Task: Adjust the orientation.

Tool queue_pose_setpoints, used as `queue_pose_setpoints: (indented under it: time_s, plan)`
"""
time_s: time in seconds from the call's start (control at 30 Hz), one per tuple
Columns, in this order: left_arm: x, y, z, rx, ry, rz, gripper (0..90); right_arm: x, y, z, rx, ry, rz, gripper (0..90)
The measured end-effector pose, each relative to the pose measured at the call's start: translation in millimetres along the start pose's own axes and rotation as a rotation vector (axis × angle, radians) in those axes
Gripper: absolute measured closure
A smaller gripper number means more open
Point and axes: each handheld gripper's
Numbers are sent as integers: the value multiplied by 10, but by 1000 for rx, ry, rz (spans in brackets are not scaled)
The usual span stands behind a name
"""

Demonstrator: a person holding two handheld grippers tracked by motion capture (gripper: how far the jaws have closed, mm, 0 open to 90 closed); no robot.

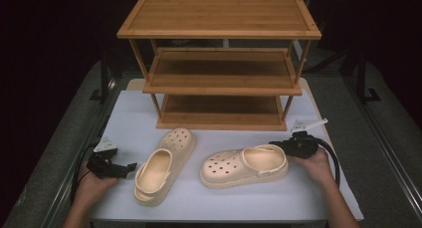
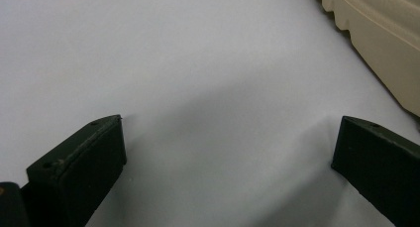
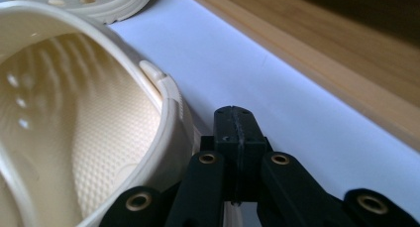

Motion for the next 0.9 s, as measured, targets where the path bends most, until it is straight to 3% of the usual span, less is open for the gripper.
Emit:
queue_pose_setpoints:
  time_s: [0.37,0.63,0.8,0.9]
  plan:
    - [0,-1,-2,1,-3,4,0,-151,-185,-127,6,-3,-5,900]
    - [0,2,0,2,0,1,0,-238,-417,-223,19,-35,-32,900]
    - [-1,2,-1,2,0,3,0,-312,-650,-275,20,-57,-67,900]
    - [-1,3,-1,3,0,2,0,-343,-711,-289,23,-48,-72,900]
Point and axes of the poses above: each handheld gripper's, and its own axes: z roughly forward along the jaws, x roughly out of its top, y roughly to its right, and after that the axes turned 5 degrees about x, right-handed
